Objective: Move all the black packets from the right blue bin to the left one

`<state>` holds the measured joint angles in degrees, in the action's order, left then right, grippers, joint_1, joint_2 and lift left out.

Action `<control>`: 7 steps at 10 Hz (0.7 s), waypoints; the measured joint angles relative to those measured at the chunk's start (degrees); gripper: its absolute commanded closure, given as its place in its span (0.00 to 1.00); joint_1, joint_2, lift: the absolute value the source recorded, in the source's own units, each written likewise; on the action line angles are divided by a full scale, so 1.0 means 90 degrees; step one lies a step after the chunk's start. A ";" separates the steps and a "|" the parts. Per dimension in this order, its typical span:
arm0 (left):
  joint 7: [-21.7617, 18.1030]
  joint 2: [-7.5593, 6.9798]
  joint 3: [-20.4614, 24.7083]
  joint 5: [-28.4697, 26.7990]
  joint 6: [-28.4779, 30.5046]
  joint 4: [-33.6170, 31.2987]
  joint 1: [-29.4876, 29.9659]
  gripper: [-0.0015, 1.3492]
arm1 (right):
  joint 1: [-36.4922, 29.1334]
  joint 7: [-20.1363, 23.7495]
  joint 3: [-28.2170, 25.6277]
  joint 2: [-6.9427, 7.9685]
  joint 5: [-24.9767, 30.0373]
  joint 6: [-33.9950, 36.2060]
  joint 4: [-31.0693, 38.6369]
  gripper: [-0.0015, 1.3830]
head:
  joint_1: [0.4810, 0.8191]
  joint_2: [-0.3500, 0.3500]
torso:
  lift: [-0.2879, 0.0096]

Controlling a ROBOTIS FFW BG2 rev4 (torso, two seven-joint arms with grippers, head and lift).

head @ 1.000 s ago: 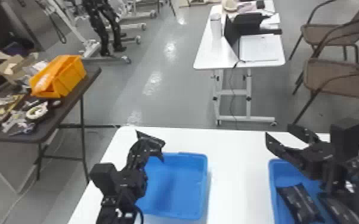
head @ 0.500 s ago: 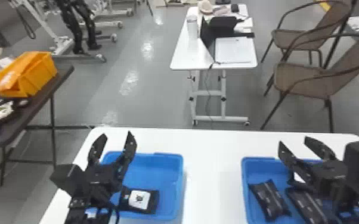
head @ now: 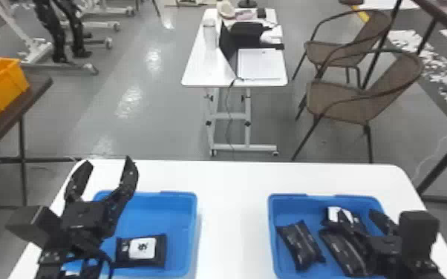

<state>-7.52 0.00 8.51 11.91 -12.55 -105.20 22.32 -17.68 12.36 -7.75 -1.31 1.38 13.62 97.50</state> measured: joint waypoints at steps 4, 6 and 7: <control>-0.0015 0.0000 -0.0018 0.0177 0.0221 0.0012 -0.0004 0.20 | 0.0722 -0.0015 -0.0389 -0.0053 -0.0472 -0.0177 -0.1520 0.38 | 0.63 0.48 | 0.97; -0.0015 0.0000 0.0008 0.0219 0.0242 0.0019 0.0006 0.20 | 0.1040 -0.0007 -0.0354 -0.0096 -0.0474 -0.0212 -0.1969 0.38 | 0.63 0.49 | 0.97; -0.0033 0.0000 0.0011 0.0225 0.0261 0.0020 0.0009 0.20 | 0.1178 -0.0006 -0.0283 -0.0126 -0.0437 -0.0217 -0.2157 0.38 | 0.63 0.49 | 0.97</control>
<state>-7.81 0.00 8.61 13.93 -10.20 -105.02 22.41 -7.08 12.31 -10.30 -2.45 -2.55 11.67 78.08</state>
